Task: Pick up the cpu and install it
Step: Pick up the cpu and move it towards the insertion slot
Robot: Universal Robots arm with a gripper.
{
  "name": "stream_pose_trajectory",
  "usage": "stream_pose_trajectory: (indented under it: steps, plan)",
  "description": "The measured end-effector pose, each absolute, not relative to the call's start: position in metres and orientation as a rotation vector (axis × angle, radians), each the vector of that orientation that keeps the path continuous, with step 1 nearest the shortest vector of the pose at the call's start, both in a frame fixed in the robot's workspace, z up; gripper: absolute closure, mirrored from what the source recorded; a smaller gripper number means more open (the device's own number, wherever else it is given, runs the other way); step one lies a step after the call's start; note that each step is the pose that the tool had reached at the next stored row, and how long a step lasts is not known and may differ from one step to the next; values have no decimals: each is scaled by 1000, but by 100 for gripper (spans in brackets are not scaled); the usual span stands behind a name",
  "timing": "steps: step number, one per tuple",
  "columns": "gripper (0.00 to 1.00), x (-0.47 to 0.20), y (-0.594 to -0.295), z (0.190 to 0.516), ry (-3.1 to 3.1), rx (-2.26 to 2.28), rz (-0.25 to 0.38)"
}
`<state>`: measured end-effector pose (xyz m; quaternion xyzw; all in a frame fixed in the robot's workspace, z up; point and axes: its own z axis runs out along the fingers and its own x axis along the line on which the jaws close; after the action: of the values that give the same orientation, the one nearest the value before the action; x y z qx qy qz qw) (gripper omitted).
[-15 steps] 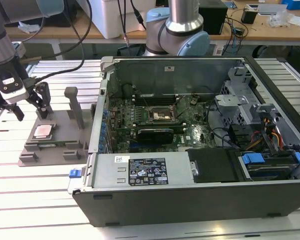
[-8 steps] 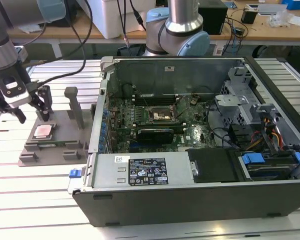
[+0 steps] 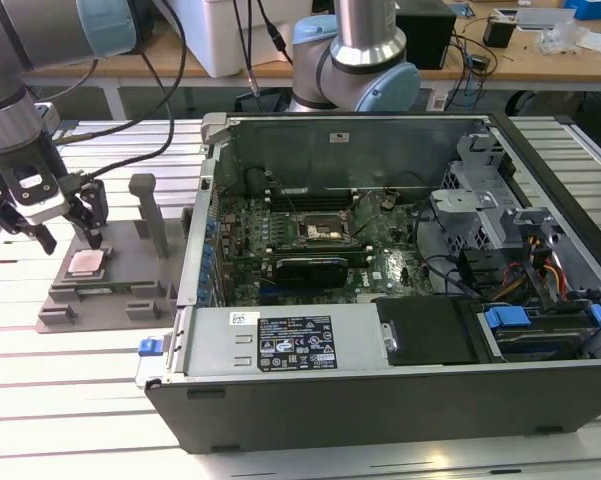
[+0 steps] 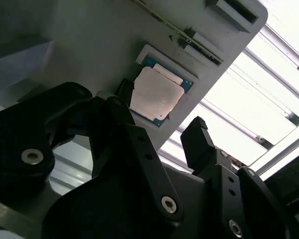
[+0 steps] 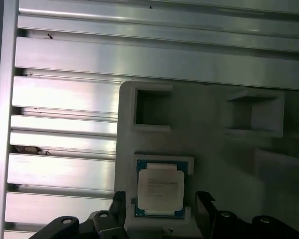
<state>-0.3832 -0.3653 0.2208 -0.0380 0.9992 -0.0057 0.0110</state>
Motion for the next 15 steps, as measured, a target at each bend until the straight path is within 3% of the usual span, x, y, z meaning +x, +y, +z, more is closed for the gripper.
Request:
stream_pose_trajectory:
  steps: [15]
  plan:
    - [34, -380, -363, 188, 3118, -130, -21]
